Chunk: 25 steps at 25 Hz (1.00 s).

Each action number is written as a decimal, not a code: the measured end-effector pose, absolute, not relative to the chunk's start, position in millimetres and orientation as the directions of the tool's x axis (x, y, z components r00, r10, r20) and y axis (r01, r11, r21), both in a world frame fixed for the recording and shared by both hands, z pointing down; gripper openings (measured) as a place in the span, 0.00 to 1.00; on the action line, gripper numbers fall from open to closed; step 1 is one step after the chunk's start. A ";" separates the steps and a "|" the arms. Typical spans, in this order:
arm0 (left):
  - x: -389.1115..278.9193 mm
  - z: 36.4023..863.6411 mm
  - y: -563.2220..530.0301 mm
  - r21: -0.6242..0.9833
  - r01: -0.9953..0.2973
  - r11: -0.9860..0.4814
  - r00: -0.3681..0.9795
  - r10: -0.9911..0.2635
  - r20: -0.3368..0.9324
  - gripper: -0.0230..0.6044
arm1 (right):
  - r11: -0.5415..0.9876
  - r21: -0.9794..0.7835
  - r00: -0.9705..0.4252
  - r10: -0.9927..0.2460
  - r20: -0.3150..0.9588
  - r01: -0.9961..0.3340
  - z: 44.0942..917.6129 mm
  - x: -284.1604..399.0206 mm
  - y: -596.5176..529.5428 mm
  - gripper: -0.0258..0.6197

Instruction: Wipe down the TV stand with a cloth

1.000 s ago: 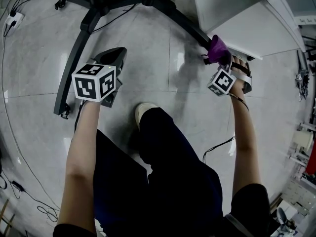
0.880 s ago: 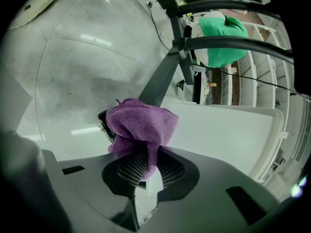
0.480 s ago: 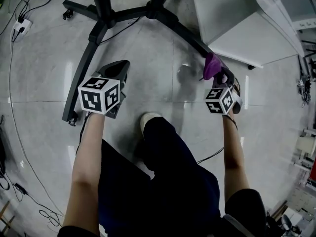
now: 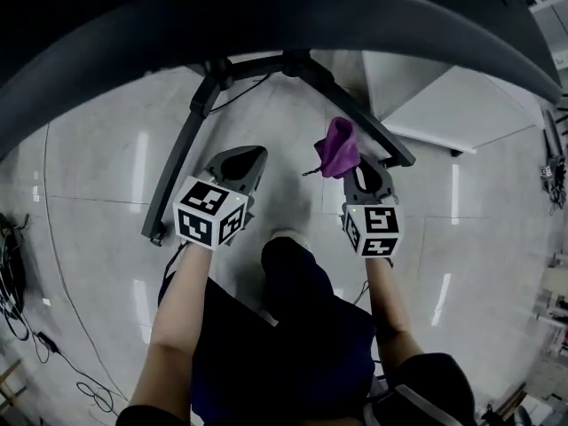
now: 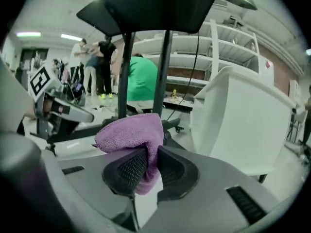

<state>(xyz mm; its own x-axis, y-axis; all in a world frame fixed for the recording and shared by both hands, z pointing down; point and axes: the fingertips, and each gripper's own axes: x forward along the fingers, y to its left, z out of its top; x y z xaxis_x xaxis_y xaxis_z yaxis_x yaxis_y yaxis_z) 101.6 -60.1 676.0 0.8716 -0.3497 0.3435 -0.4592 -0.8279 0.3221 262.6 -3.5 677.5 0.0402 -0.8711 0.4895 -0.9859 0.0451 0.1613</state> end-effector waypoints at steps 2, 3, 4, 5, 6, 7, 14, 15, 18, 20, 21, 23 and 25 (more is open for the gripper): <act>104.0 660.1 -55.7 0.295 -0.439 -0.849 0.882 -0.343 0.323 0.05 | 0.038 0.075 0.002 -0.887 0.463 -0.996 666.2 243.3 -6.3 0.15; 105.7 650.9 -53.9 0.287 -0.427 -0.857 0.888 -0.339 0.311 0.05 | 0.036 0.048 -0.010 -0.890 0.455 -0.998 660.8 236.0 -6.7 0.15; 107.5 641.1 -52.5 0.282 -0.416 -0.865 0.895 -0.334 0.297 0.05 | 0.035 0.027 -0.019 -0.892 0.451 -0.999 655.0 230.2 -6.5 0.15; 108.9 631.2 -51.4 0.281 -0.407 -0.869 0.901 -0.330 0.282 0.05 | 0.032 0.007 -0.026 -0.893 0.450 -0.999 648.7 225.8 -6.0 0.15; 109.7 621.6 -50.7 0.285 -0.402 -0.870 0.905 -0.330 0.268 0.05 | 0.028 -0.013 -0.031 -0.893 0.449 -1.000 641.7 222.9 -5.5 0.15; 109.7 613.2 -50.0 0.296 -0.404 -0.866 0.906 -0.335 0.258 0.05 | 0.023 -0.029 -0.034 -0.893 0.450 -0.999 633.6 221.1 -4.9 0.15; 88.6 557.0 -30.9 0.326 -0.490 -0.808 0.860 -0.389 0.330 0.05 | 0.083 -0.085 -0.113 -0.880 0.460 -0.993 542.7 195.3 5.1 0.15; 86.2 544.6 -27.1 0.328 -0.495 -0.804 0.857 -0.390 0.337 0.05 | 0.088 -0.091 -0.121 -0.875 0.469 -0.992 528.3 191.3 7.6 0.15; 78.2 504.2 -15.0 0.326 -0.519 -0.790 0.843 -0.410 0.348 0.05 | 0.088 -0.135 -0.144 -0.859 0.491 -0.987 486.9 180.7 18.1 0.15; 73.4 477.4 -6.2 0.328 -0.538 -0.776 0.832 -0.429 0.352 0.05 | 0.081 -0.163 -0.154 -0.852 0.501 -0.983 461.3 177.1 28.2 0.15; 71.5 464.3 -1.5 0.335 -0.545 -0.769 0.829 -0.433 0.354 0.05 | 0.081 -0.168 -0.157 -0.847 0.508 -0.983 449.0 176.4 33.6 0.15; 69.2 438.2 8.2 0.345 -0.552 -0.759 0.824 -0.435 0.362 0.05 | 0.096 -0.160 -0.167 -0.836 0.523 -0.982 424.3 175.1 43.0 0.15; 67.2 413.2 18.0 0.346 -0.557 -0.755 0.819 -0.432 0.378 0.05 | 0.130 -0.148 -0.190 -0.823 0.535 -0.980 398.2 172.1 49.9 0.15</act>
